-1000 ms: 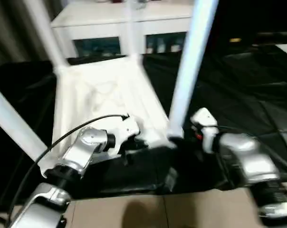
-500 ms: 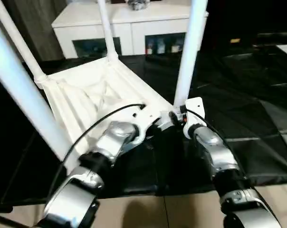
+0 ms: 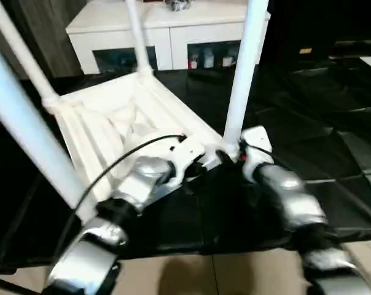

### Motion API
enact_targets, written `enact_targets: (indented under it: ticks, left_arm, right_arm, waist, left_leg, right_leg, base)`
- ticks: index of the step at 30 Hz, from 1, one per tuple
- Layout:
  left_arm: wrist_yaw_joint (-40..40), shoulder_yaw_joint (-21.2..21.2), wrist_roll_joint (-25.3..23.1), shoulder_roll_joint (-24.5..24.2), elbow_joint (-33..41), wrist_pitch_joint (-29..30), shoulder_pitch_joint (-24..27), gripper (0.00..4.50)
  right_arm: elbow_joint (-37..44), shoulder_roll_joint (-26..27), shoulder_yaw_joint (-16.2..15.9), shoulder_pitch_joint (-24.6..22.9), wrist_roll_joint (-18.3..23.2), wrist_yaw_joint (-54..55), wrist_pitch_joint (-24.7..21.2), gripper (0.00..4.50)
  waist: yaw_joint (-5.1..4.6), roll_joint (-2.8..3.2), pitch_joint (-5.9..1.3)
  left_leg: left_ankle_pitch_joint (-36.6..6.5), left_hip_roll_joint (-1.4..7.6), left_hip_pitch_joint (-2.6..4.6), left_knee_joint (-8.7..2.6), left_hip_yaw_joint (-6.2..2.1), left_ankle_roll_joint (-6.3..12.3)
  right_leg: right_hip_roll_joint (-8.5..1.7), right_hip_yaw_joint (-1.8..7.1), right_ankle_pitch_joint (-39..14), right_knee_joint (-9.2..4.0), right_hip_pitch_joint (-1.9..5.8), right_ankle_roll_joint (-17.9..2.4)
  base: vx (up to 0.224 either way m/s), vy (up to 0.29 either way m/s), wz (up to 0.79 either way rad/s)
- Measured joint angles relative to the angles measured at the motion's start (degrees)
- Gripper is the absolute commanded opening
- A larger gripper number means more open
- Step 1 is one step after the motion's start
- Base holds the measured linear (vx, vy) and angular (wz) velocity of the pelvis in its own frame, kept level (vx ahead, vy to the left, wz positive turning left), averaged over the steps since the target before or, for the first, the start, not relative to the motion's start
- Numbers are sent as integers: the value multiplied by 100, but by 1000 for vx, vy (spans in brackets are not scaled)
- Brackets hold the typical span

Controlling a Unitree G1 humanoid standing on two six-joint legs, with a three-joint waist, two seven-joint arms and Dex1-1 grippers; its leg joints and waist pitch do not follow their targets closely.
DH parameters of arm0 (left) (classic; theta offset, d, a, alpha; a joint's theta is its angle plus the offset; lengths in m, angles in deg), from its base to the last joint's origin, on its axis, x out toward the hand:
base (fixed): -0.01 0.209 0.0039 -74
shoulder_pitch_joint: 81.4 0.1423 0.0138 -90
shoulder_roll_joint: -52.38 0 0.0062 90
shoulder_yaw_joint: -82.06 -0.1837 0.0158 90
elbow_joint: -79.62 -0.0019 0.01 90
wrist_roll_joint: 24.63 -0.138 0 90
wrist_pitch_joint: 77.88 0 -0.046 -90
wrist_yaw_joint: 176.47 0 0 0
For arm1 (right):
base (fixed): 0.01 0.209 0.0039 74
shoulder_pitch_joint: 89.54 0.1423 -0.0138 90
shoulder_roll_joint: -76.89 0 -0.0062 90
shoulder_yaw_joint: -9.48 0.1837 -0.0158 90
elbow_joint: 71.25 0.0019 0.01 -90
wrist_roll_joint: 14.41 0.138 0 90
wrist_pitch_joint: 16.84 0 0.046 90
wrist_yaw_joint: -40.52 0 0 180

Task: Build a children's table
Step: Rotate leg to tighten

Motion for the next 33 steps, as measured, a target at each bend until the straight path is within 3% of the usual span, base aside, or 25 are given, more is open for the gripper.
enact_targets:
  ticks: [5,9,15,16,18,26,33]
  left_arm:
    - [-1140,-163,216,-517,590,-347,430,0]
    - [-1563,-274,346,-590,884,-296,572,0]
    - [-1746,-274,378,-722,1018,-289,655,0]
    - [-1749,-268,378,-733,1018,-289,655,0]
    - [-1746,-259,378,-741,1018,-293,656,0]
    - [-1728,-255,377,-745,1019,-304,656,0]
    - [-1720,-257,375,-739,1010,-333,655,0]
  right_arm:
    - [993,-924,-200,-588,410,-1470,-99,380]
    - [1205,-1022,-239,-585,564,-1949,-94,380]
    - [1203,-1178,-333,-586,656,-2282,-140,380]
    - [1193,-1198,-364,-578,654,-2330,-139,355]
    - [1179,-1231,-409,-567,630,-2422,-134,355]
    - [1096,-1343,-480,-515,523,-2513,19,274]
    - [1061,-1366,-493,-505,518,-2533,64,262]
  waist:
    - [178,8,0]
    - [274,9,0]
    - [263,6,2]
    - [263,2,3]
    - [263,1,3]
    - [270,-3,3]
    - [273,-2,2]
  left_leg:
    - [0,-1,1,0,2,-1]
    - [0,-8,1,7,11,-1]
    - [0,-9,1,5,21,-1]
    - [0,-9,1,5,21,-1]
    - [0,-8,1,6,21,0]
    - [0,-8,1,7,21,0]
    - [0,-9,0,9,21,0]
  right_leg:
    - [-1,5,-2,0,5,2]
    - [-10,14,-1,0,9,1]
    - [-15,17,-1,2,5,0]
    - [-15,15,-1,3,5,1]
    - [-15,15,-1,6,4,1]
    - [-15,15,-1,7,4,2]
    - [-15,15,-1,7,5,1]
  base:
    - [0,0,0]
    - [0,0,0]
    - [0,0,0]
    - [0,0,0]
    - [0,0,0]
    - [0,0,0]
    - [0,0,0]
